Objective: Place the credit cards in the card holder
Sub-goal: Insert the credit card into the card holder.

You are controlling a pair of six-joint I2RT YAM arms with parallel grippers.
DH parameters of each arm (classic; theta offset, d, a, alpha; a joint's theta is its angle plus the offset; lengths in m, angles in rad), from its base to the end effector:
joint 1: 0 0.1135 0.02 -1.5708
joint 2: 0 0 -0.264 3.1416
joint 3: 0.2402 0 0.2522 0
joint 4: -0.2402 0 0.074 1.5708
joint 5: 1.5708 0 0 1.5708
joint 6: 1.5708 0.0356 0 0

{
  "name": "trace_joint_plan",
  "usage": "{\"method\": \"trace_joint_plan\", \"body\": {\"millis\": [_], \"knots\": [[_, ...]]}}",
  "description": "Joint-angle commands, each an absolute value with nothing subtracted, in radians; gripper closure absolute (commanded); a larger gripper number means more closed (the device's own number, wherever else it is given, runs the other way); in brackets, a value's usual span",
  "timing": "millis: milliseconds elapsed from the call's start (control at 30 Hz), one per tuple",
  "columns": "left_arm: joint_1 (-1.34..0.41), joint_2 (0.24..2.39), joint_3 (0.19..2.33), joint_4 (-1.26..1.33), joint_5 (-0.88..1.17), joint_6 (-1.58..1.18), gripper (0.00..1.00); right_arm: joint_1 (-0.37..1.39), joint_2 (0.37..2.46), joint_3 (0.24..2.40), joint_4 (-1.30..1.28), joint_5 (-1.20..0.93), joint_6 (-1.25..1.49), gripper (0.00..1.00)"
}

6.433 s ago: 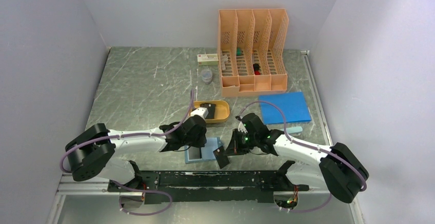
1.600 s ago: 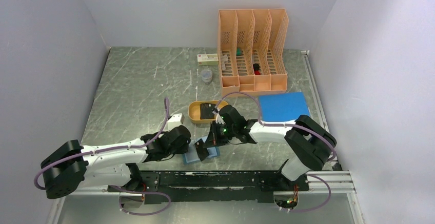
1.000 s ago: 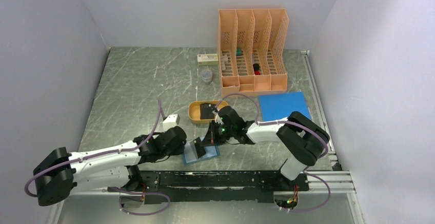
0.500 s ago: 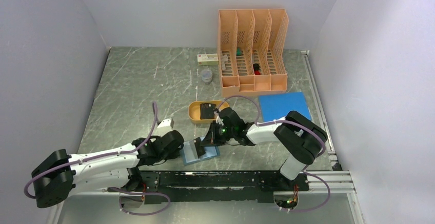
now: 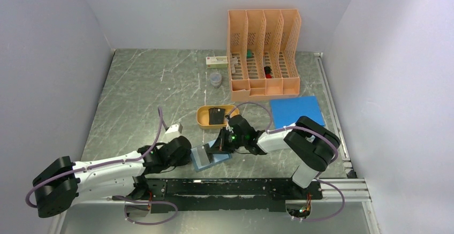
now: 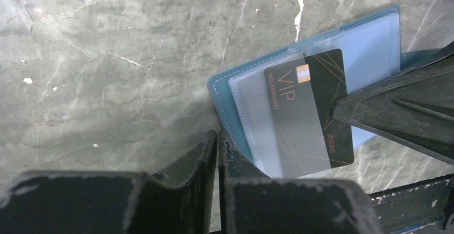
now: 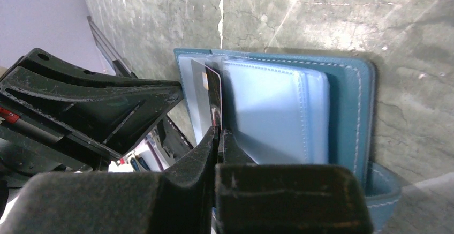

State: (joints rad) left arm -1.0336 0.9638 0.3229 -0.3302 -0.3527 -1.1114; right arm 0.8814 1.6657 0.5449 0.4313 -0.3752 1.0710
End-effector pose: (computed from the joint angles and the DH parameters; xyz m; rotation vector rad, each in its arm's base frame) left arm 0.0936 -0.1331 0.1433 -0.2362 2.5067 -0.4686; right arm 0.1733 0.2307 0.1137 0.0146 2.6449 1.3093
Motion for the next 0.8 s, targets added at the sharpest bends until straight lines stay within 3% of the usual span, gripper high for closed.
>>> {"method": "trace_joint_plan", "body": {"millis": [0, 767], "knots": [[-1.031, 0.983, 0.284, -0.33, -0.298, -1.112, 0.88, 0.901, 1.69, 0.546, 0.412, -0.323, 1.077, 1.0], [-1.031, 1.001, 0.309, -0.336, -0.34, -1.103, 0.87, 0.931, 1.688, 0.592, 0.33, -0.35, 1.004, 1.0]]}}
